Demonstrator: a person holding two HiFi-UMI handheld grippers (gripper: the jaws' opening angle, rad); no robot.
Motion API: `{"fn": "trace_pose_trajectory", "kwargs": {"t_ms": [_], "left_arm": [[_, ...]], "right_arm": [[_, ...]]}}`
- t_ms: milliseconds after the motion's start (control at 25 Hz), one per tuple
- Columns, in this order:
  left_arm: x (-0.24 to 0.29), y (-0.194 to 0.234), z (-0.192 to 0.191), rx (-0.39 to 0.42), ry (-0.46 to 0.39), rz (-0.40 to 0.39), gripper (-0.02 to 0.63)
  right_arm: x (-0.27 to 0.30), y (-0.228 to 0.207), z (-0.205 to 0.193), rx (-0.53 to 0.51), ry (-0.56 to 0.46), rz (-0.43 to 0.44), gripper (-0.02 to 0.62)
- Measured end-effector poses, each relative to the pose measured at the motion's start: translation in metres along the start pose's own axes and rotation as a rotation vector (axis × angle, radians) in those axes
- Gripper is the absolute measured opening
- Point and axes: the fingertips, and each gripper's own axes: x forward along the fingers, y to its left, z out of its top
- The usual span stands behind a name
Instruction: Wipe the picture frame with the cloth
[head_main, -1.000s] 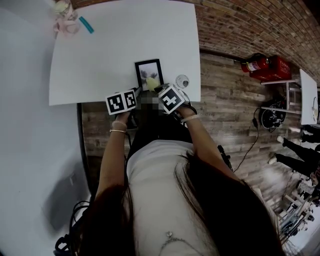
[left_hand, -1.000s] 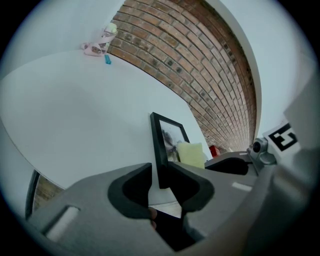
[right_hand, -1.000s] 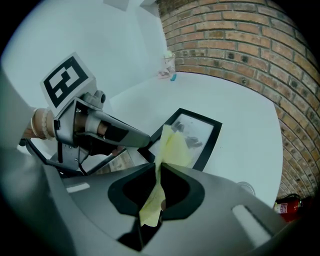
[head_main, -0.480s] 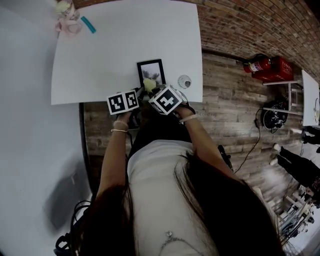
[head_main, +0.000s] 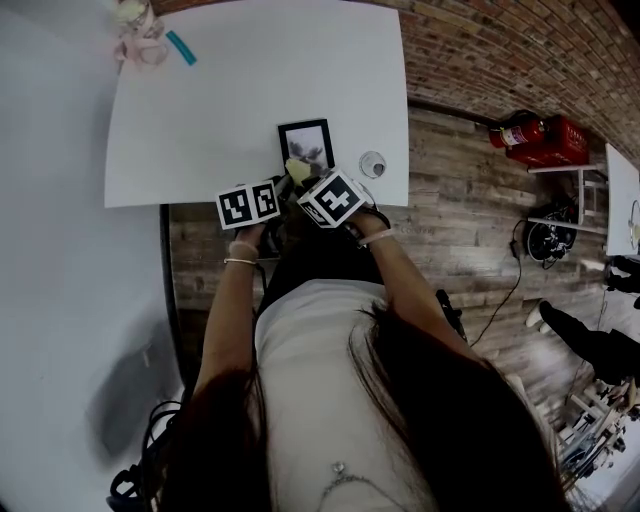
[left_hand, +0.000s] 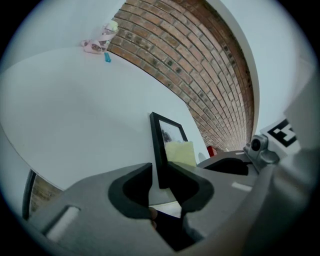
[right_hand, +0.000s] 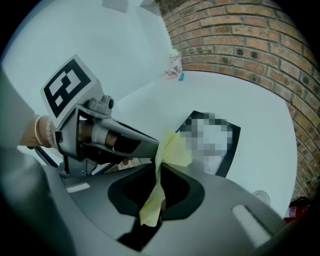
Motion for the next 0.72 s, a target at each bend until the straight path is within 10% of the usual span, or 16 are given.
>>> {"fn": "trace_pose_trajectory", "kwargs": {"t_ms": [720], "left_arm": [[0.001, -0.002, 0.0, -0.009, -0.009, -0.02, 0.092]], "right_arm": [[-0.004, -0.015, 0.031, -0.097, -0.038, -0.046, 0.037]]}}
